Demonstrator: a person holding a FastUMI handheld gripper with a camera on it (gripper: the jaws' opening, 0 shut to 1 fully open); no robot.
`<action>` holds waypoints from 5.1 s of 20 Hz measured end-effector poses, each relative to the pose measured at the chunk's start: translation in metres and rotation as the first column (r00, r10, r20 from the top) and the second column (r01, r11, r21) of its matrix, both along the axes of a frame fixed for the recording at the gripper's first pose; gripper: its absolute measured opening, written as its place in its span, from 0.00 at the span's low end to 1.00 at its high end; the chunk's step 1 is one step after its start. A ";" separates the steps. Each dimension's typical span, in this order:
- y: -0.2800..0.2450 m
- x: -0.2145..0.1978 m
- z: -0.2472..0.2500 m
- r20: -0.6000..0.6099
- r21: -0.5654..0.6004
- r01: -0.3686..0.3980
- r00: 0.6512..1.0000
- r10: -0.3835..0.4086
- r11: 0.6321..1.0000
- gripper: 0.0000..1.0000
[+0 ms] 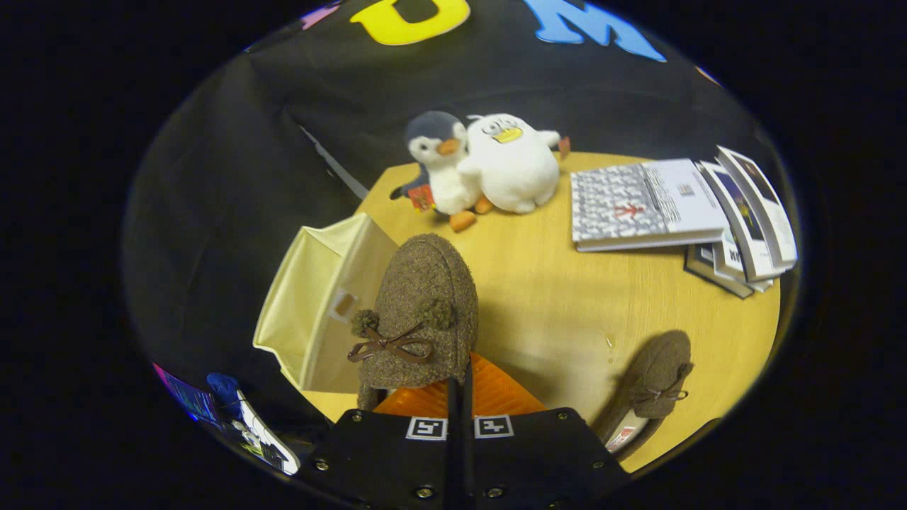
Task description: Open the storage box then place both shoes into the box .Put the left shoe in first, then the right shoe, with the right side of both shoes facing outward in a uniform manner.
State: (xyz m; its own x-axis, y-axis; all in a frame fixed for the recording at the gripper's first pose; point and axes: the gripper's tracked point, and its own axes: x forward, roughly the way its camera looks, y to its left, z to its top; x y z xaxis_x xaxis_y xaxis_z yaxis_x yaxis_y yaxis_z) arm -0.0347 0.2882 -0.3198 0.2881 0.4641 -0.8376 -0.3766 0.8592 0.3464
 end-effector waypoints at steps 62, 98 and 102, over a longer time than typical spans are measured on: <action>-0.221 -0.006 0.015 0.198 -0.076 0.190 0.965 -0.172 0.979 0.99; -0.101 0.001 0.016 -0.085 -0.007 0.046 0.995 -0.047 0.999 0.00; -0.004 0.015 0.045 -0.050 0.041 -0.080 0.995 0.082 0.996 0.00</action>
State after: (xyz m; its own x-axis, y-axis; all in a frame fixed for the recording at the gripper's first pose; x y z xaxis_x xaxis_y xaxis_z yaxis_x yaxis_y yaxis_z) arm -0.0193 0.2844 -0.2751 0.2053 0.5167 -0.8312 -0.4253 0.8120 0.3998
